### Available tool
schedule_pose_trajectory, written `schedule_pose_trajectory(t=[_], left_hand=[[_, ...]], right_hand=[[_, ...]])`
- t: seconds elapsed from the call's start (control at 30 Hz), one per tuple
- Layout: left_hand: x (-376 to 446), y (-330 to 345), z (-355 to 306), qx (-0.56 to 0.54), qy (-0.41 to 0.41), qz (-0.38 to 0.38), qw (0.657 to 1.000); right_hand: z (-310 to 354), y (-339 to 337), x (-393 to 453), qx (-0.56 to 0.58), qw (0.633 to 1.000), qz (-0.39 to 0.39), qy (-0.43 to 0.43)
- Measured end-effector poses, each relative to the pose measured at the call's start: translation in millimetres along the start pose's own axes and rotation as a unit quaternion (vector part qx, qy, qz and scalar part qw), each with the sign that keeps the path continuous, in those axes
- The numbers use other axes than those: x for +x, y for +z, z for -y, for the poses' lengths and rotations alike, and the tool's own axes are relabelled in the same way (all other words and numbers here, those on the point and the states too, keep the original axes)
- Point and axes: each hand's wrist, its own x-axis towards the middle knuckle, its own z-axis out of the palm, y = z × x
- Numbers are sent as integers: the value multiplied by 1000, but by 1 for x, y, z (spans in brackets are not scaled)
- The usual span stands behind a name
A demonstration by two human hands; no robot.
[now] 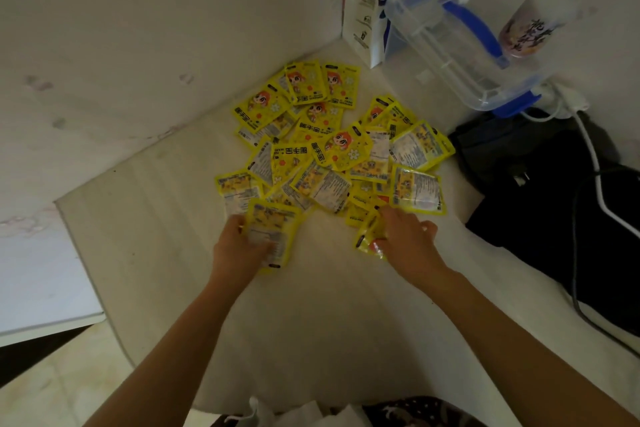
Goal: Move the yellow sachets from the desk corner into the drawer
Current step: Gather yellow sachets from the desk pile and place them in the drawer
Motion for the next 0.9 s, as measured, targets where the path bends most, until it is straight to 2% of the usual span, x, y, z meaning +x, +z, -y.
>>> schedule_pose_trajectory(t=[0.13,0.3,0.47,0.6,0.9], left_hand=[[26,-19,-8,-91,-22,-59,994],[60,-22,-13,-182,-72,-85,977],[72,-10,-15,-89,-108,-144,980],[65,2,-22,29,-139,-143,980],[66,5,-16,44,-126,-149,980]], right_hand=[[-24,-29,22,18,997,-51,46],[-46,-49,50,8,998,-20,61],[-50,-54,66,-23,998,-2,51],[-51,-49,70,-33,998,-17,41],[-47,-39,60,-67,996,-34,55]])
